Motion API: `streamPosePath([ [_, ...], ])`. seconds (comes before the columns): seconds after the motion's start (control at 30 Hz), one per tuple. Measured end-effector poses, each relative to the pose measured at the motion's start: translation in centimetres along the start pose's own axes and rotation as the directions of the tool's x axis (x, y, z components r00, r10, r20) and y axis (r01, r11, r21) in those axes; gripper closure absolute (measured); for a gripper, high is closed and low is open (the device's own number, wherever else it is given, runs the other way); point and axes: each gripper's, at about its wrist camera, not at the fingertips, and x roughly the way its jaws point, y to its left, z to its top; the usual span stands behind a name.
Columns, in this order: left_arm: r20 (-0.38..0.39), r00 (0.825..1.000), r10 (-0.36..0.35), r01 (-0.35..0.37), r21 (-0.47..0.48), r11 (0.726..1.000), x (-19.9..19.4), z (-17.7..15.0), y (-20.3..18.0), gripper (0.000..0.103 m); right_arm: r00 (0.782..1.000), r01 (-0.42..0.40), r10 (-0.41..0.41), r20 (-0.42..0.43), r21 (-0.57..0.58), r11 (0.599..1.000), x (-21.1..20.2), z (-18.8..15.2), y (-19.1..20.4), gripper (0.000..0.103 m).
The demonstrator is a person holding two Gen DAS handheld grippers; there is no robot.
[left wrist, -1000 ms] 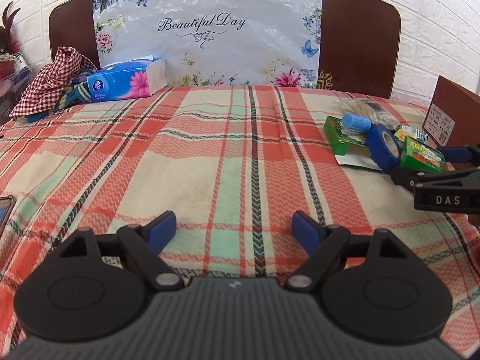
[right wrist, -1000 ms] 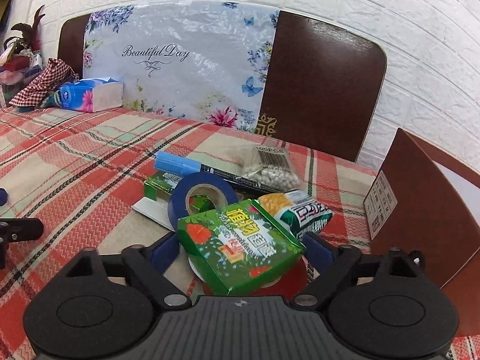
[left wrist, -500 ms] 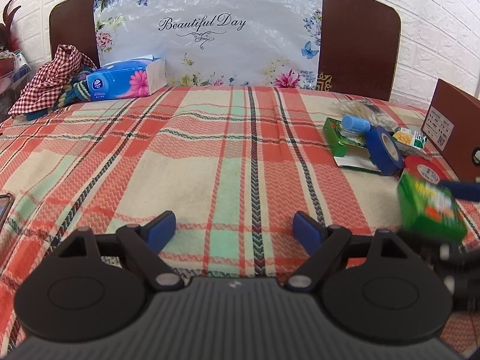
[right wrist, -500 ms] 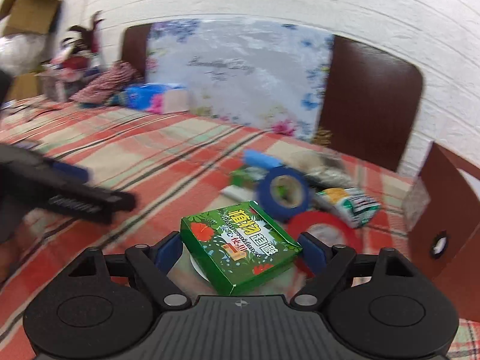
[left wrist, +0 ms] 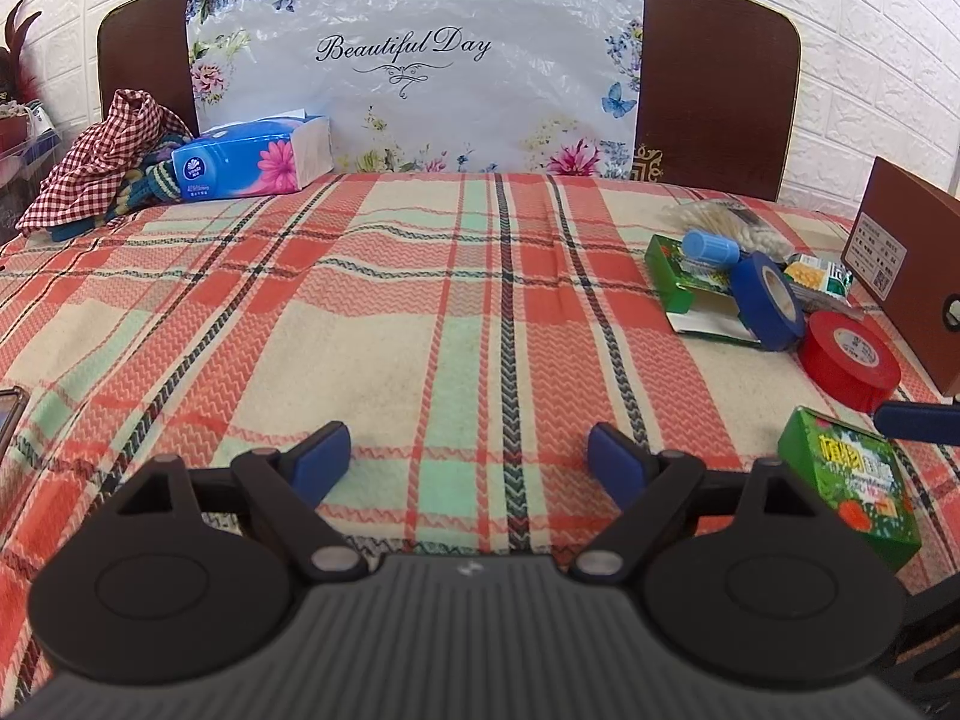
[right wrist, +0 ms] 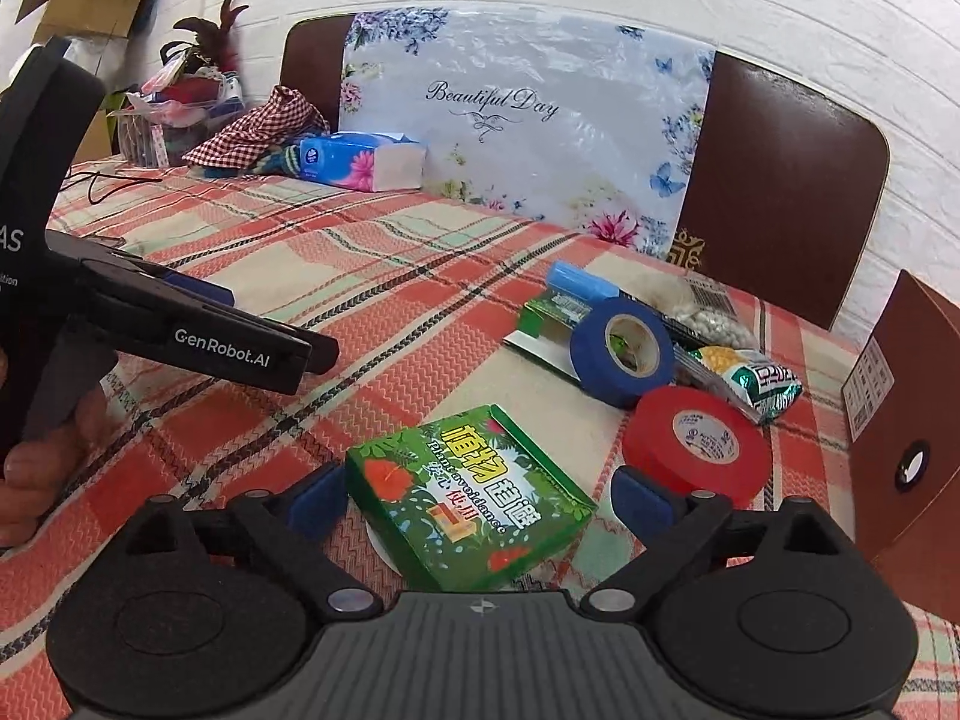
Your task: Organize objects
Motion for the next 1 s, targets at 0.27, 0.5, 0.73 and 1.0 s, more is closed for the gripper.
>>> streamPosePath([
  [0.27,-0.001,1.0,-0.003,0.003,0.001,1.0,0.0,0.0,-0.1,0.013,0.999,-0.02,0.022,-0.024,0.059,0.998,-0.7,-0.7,-0.7,0.005],
  [0.5,-0.002,1.0,-0.003,0.003,0.001,1.0,0.0,0.0,-0.1,0.013,0.999,-0.024,0.028,-0.038,0.081,0.996,-0.8,-0.8,-1.0,0.004],
  [0.73,-0.001,1.0,-0.002,0.002,0.0,1.0,0.0,0.0,-0.1,0.012,0.998,-0.031,0.036,-0.046,0.102,0.994,-1.0,-1.1,-1.2,0.003],
  [1.0,-0.001,1.0,-0.002,0.002,0.0,1.0,0.0,0.0,-0.1,0.012,0.998,-0.032,0.037,-0.046,0.105,0.994,-0.9,-1.1,-1.2,0.003],
])
